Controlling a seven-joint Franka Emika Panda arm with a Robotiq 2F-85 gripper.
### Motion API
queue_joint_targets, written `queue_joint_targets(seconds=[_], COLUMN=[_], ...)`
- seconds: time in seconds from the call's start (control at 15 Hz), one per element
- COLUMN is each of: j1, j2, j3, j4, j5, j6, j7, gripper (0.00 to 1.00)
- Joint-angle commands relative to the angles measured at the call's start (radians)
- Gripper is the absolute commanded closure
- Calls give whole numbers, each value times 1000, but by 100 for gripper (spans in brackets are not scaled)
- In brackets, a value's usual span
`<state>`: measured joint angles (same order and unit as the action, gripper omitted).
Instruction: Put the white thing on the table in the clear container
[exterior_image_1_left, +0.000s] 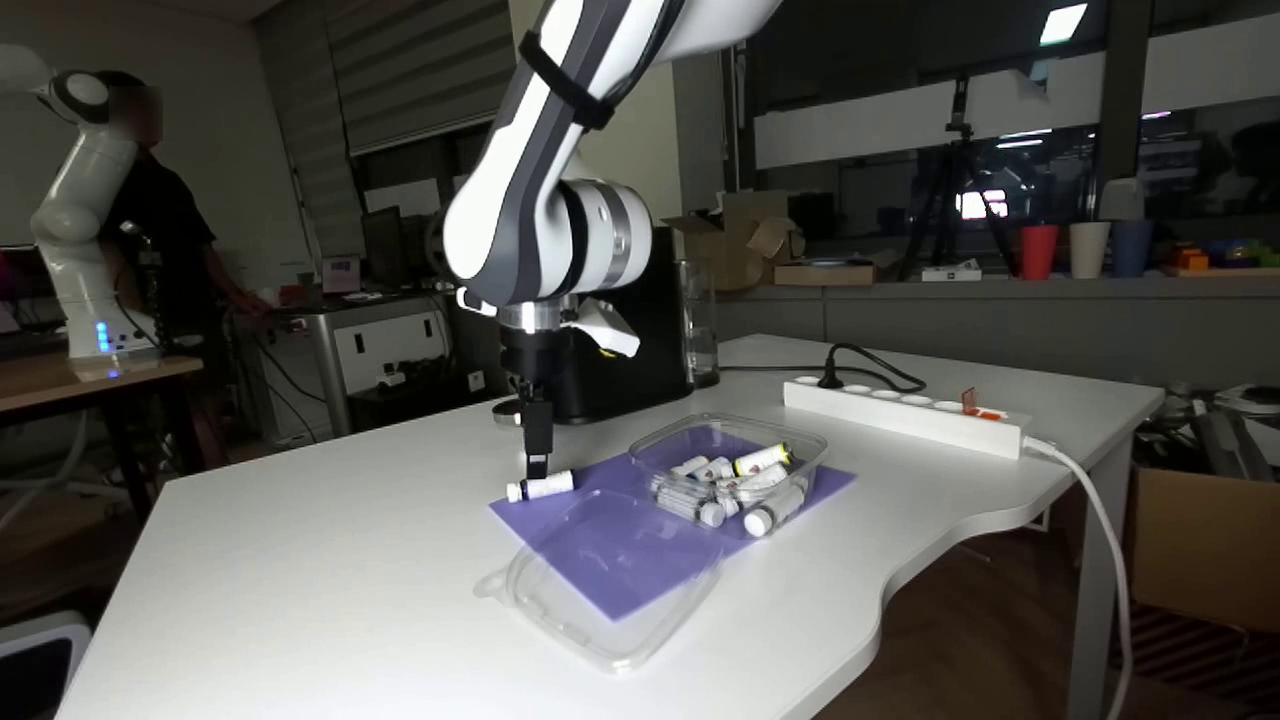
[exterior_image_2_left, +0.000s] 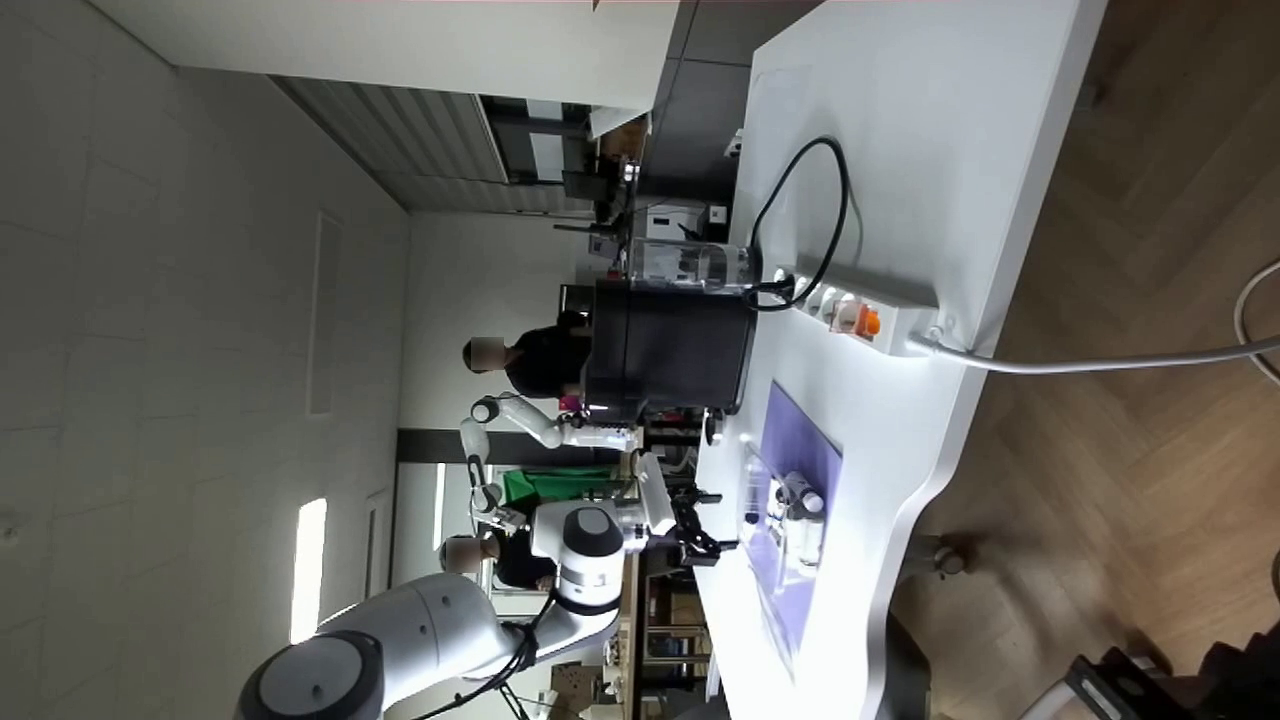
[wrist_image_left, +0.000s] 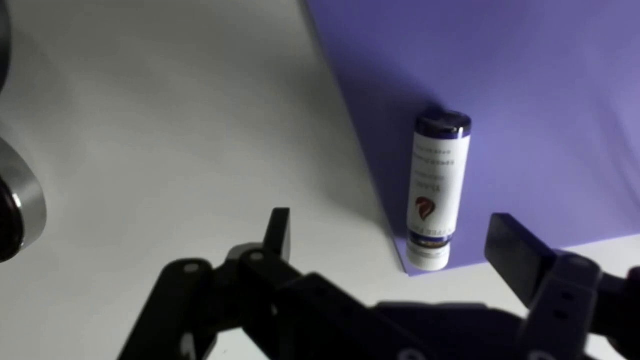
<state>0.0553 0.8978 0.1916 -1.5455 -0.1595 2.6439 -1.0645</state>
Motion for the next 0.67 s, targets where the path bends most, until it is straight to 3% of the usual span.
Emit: queue_joint_targets(seconds=[0.0,0.6], j1=[13,38], j2=[84,120], j3=[2,-3], j4=[120,240], j5=[-7,5], j6=[-77,-217], j7=[12,29], gripper=[26,88])
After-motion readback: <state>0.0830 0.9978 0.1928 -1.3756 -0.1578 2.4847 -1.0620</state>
